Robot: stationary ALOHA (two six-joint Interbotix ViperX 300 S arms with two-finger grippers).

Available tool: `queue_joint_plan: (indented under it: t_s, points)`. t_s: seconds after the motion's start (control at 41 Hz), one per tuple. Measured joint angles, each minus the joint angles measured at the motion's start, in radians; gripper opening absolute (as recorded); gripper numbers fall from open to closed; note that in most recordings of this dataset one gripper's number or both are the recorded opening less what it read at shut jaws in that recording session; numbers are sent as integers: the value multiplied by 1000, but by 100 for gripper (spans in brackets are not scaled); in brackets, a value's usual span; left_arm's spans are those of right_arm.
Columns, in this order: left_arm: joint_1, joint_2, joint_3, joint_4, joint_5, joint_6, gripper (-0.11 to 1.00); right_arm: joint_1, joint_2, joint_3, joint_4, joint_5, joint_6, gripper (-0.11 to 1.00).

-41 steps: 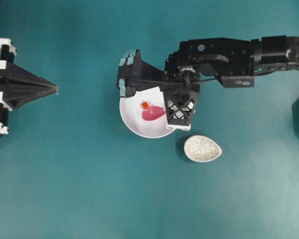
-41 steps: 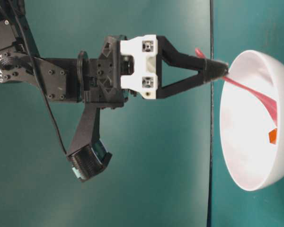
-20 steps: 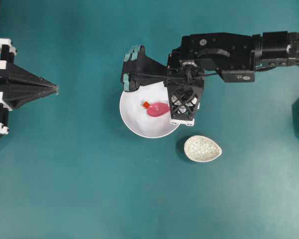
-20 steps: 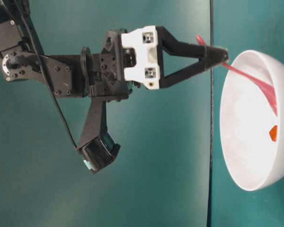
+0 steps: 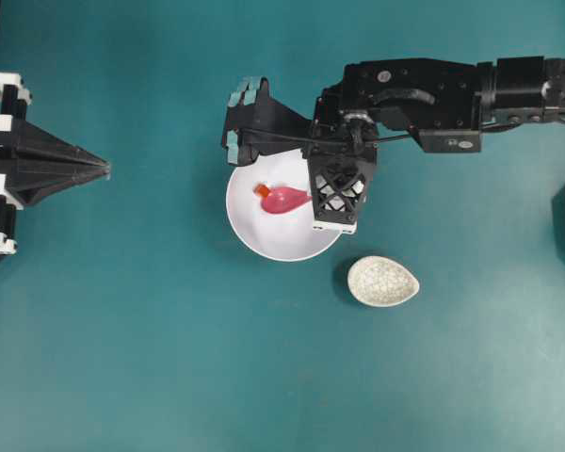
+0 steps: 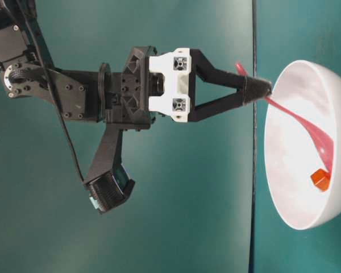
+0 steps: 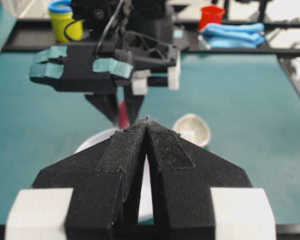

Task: Grip the spoon and scoop the red block from the bowl with right arm.

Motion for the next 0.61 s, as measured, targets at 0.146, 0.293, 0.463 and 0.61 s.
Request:
queue_joint_plan:
  t_s: [0.146, 0.293, 0.463, 0.61]
  points:
    - [0, 0, 0, 0, 0, 0, 1, 0, 2, 0, 2, -17, 0, 25]
    - [0, 0, 0, 0, 0, 0, 1, -2, 0, 0, 0, -29, 0, 25]
    - [0, 0, -2, 0, 0, 0, 1, -9, 2, 0, -14, -29, 8, 25]
    - [0, 0, 0, 0, 0, 0, 1, -18, 0, 2, -18, -26, 9, 24]
